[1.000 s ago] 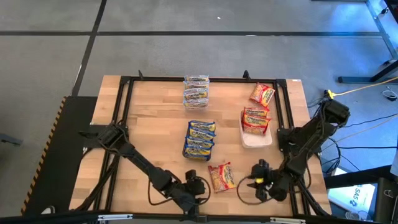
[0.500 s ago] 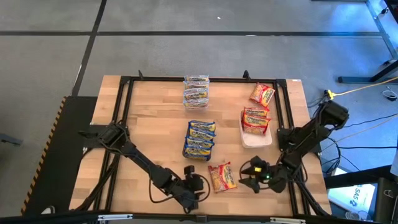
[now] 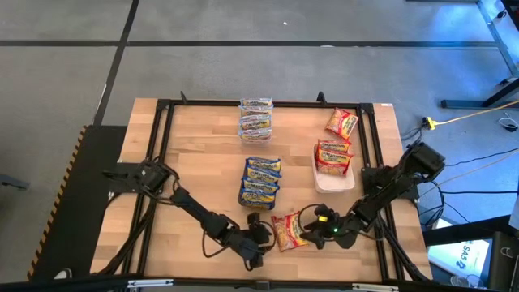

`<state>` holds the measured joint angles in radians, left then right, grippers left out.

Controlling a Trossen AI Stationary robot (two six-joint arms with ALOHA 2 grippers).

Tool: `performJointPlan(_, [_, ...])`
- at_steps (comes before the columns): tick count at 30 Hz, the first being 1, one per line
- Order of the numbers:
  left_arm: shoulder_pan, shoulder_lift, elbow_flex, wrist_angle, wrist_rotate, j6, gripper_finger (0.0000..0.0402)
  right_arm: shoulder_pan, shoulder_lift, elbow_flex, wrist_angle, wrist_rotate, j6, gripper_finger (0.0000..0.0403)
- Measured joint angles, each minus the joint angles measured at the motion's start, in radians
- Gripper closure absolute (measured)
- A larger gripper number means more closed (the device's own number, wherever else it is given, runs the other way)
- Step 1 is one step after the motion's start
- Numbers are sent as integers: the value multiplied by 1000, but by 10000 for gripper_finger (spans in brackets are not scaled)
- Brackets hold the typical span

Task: Sort Maruchan noodles
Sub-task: Put the left red noodle pack into the white bin

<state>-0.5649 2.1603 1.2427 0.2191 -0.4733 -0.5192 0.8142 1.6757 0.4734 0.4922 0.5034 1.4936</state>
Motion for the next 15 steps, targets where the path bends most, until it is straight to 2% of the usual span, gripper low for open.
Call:
performJointPlan(4, [26,52,6,93,13,32,207,-24,50,44,-10,-13,0,127])
performJointPlan(9, [46,64,6,106,21,40,207,-48,74,84,-30,-24,-31,127])
performJointPlan(15, [52,70,6,137,47,121,207,-59,83,116,-23,-1,-105,127])
